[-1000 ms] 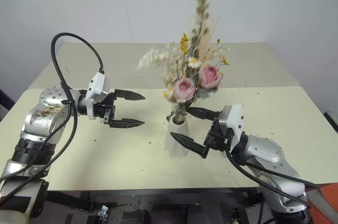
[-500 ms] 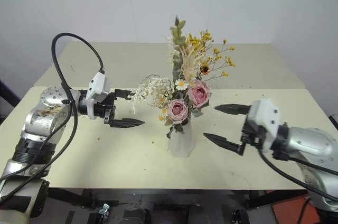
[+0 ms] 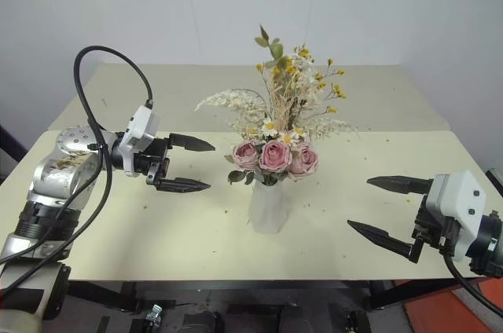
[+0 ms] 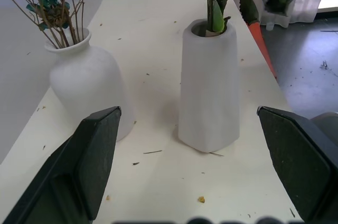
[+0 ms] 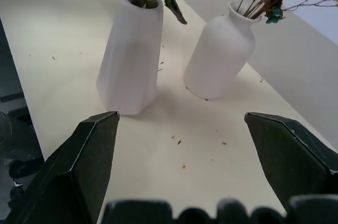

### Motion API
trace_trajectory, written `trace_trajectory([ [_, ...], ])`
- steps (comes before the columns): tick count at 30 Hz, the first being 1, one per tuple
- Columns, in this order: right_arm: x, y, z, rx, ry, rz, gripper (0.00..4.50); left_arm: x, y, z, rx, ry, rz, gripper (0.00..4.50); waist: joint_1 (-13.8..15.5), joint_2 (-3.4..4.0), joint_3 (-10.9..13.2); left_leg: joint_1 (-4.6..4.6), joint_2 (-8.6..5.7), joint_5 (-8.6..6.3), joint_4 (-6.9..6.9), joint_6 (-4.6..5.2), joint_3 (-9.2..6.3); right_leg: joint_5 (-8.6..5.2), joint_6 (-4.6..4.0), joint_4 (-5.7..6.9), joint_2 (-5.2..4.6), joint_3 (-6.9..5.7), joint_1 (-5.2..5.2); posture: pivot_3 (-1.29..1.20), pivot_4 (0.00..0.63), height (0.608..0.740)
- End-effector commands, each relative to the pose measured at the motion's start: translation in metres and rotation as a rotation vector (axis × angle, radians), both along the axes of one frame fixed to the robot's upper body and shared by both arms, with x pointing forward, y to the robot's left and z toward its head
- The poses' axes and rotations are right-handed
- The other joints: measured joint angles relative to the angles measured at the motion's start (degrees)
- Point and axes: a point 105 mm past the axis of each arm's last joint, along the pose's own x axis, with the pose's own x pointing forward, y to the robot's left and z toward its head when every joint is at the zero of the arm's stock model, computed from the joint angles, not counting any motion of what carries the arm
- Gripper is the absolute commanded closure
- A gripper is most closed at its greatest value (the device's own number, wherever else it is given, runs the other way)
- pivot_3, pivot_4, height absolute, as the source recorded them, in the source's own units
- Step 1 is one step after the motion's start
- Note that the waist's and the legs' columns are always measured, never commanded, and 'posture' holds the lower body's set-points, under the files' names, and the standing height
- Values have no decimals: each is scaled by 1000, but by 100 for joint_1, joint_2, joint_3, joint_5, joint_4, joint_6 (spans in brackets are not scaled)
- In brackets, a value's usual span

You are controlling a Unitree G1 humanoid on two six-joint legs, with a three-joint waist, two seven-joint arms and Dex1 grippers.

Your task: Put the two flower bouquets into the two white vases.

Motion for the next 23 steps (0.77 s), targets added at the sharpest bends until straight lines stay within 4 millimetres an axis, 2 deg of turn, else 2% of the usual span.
trace_trajectory([
  [1,-7,-3,15,37,-68,-28,32,-3,-4,13,5,-37,-47,0,1,0,0,0,0,0,0,0,0,0,0,-1,0,0,0,0,150,740],
  [6,-1,-8,8,68,-95,-102,32,-3,3,12,29,-17,-54,0,-18,0,0,1,1,0,-1,0,0,0,0,1,1,1,-1,0,150,740],
  [9,4,-7,14,98,-146,-135,32,-6,4,14,61,-14,-75,0,-20,0,0,2,0,0,0,0,1,0,0,2,1,1,-1,0,150,740],
  [14,10,-3,15,94,-182,-143,32,3,15,18,95,-38,-38,0,-11,0,0,1,0,0,0,0,0,0,-1,2,1,0,-2,0,150,740],
  [20,20,-4,14,108,-182,-136,32,3,20,20,106,-49,-5,0,-21,0,0,-2,-1,0,0,0,0,0,0,-1,-2,1,-2,0,150,740],
  [23,25,-5,8,103,-164,-111,32,-4,25,12,111,-33,26,0,-36,0,-1,4,2,0,-1,0,0,-1,-1,3,1,1,-1,0,150,740],
])
